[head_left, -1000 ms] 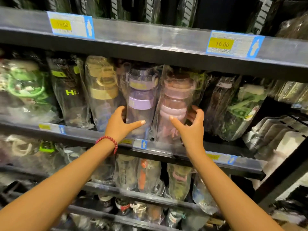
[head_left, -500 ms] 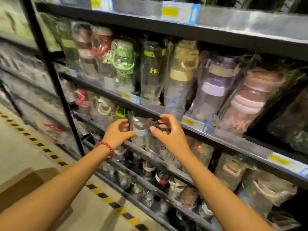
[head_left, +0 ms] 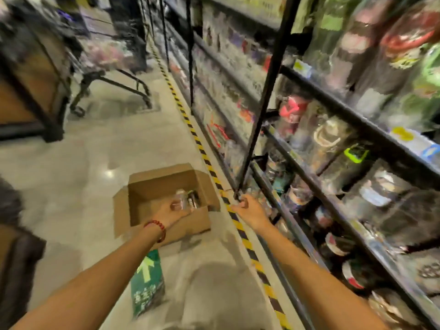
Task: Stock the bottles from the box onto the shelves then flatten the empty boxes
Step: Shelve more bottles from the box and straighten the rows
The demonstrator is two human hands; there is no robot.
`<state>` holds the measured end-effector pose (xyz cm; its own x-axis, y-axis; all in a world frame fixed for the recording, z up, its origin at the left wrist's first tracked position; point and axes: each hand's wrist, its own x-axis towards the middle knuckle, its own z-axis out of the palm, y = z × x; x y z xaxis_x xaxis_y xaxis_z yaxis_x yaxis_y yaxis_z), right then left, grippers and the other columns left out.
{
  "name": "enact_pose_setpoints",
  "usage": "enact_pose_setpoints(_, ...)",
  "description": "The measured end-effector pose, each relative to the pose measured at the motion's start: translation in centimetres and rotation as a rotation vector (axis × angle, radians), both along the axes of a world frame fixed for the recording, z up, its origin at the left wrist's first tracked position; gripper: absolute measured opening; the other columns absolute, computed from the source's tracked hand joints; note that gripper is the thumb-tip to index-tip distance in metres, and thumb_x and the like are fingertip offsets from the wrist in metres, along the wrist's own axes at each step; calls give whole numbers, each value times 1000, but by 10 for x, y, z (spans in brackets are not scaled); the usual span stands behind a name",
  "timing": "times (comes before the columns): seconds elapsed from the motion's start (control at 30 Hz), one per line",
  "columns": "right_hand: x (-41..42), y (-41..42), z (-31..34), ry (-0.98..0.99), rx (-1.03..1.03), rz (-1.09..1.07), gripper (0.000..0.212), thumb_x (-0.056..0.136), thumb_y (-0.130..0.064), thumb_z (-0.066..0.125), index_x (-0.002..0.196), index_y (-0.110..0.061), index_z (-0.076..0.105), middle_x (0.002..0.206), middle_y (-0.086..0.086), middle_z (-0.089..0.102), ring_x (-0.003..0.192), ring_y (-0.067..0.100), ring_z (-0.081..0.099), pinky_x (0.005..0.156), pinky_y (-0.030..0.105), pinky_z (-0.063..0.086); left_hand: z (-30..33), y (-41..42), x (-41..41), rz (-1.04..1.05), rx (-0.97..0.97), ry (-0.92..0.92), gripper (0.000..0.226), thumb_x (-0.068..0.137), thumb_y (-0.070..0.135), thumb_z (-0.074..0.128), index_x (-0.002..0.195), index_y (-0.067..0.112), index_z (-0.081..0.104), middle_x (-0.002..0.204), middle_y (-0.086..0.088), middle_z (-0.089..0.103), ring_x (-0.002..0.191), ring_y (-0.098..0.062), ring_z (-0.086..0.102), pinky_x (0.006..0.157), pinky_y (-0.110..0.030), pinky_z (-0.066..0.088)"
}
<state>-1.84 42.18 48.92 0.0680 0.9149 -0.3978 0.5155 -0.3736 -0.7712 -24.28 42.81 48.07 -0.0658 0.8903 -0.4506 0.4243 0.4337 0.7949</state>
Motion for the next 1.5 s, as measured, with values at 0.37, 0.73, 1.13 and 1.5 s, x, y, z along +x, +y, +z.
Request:
enact_pose_setpoints(0.37,-119,98,-65,-11,-215,160,35,88,-22,62,120,-12,52,110,2,54,102,18,52,82,26,43,-67,36,-107,316,-270,-28,54,84,25,69,130,6,48,130,-16,49,118,-29,48,97,-34,41)
enact_pose_setpoints(0.73,-133,320,-172,26,-392,286,23,88,-23,62,106,-26,48,115,2,60,94,12,54,67,21,42,-160,225,-105,481,-432,-80,20,83,15,68,99,10,56,100,-9,58,97,-26,56,83,-34,46)
enact_pose_setpoints(1.13,-149,438,-405,106,-607,151,52,84,-24,69,130,-20,46,121,0,53,102,14,54,73,22,43,-379,368,-100,429,-507,-175,46,83,24,68,125,17,50,117,0,56,109,-17,52,89,-32,48)
enact_pose_setpoints(1.5,-160,461,-585,-80,-509,103,76,85,-23,68,146,-22,22,146,3,33,132,22,36,105,36,35,-563,413,-107,434,-435,-241,55,77,8,71,127,13,47,119,0,56,113,-16,53,90,-22,43)
